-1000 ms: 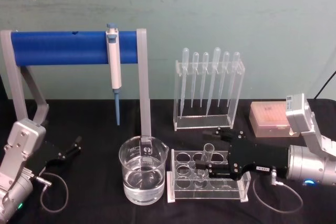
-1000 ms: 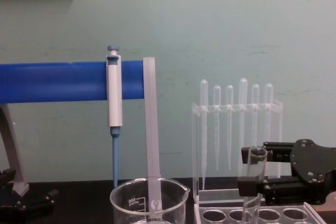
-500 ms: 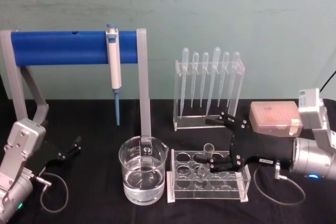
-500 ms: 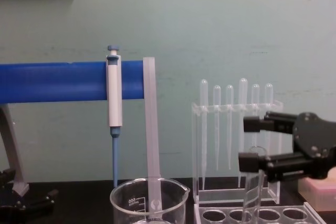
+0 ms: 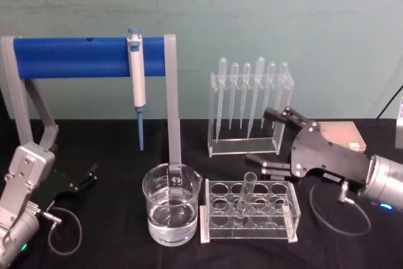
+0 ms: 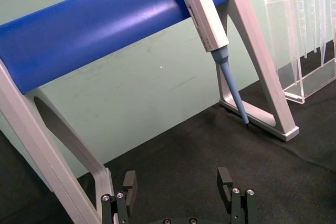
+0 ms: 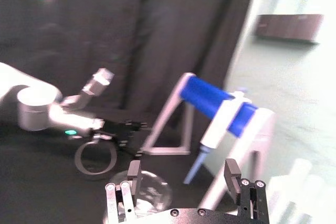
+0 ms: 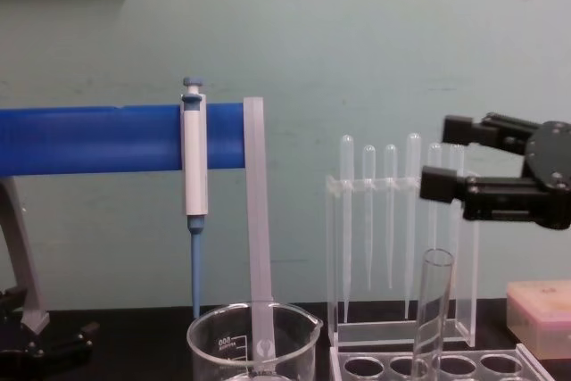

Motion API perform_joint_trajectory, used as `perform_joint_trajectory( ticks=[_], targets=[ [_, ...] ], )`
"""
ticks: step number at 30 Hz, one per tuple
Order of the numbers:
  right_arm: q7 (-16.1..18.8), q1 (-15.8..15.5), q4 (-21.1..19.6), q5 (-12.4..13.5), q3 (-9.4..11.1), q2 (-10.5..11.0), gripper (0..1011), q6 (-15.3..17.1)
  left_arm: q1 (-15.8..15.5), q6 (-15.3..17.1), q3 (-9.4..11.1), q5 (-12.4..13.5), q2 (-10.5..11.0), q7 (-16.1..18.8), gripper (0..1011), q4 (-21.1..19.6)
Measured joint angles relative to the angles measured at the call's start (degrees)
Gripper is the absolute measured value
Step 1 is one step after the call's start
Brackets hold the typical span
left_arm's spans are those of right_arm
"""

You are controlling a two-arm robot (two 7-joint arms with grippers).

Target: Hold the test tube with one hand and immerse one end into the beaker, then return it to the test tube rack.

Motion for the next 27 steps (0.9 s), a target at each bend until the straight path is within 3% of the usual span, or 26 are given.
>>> perform_joint_trajectory(
  ticks=[6,7,10,11,14,16,21,27],
  targets=[
    [-12.56,-5.91,-3.70,-4.97,3.98,-0.31,1004,0.02,0.00,0.00,0.00,0.00,0.00,0.00,1000,0.00],
    [-16.94,-7.63,-4.62,-6.98,4.87,-0.72,1004,0.90,0.00,0.00,0.00,0.00,0.00,0.00,1000,0.00],
    [-23.50,-9.83,-6.05,-10.40,5.91,-1.64,1004,3.33,-0.01,0.00,0.00,0.00,0.00,0.00,1000,0.00],
    [-27.10,-10.86,-6.72,-12.18,6.30,-2.26,1004,5.17,0.00,0.00,0.00,0.00,0.00,0.00,1000,0.00],
    [-32.99,-12.17,-7.36,-14.95,6.76,-4.10,1004,9.62,0.00,0.00,0.00,0.00,0.00,0.00,1000,0.00],
    [-36.03,-12.40,-7.15,-16.15,6.89,-5.61,1004,12.59,0.00,0.00,0.00,0.00,0.00,0.00,1000,0.00],
    [-39.98,-12.03,-5.57,-18.25,6.93,-8.45,1004,15.65,-0.01,0.00,0.00,0.00,0.00,0.00,1000,0.00],
    [-42.63,-11.06,-2.80,-20.92,6.90,-11.45,1004,15.04,-0.01,0.00,0.00,0.00,0.00,0.00,1000,0.00]
  ],
)
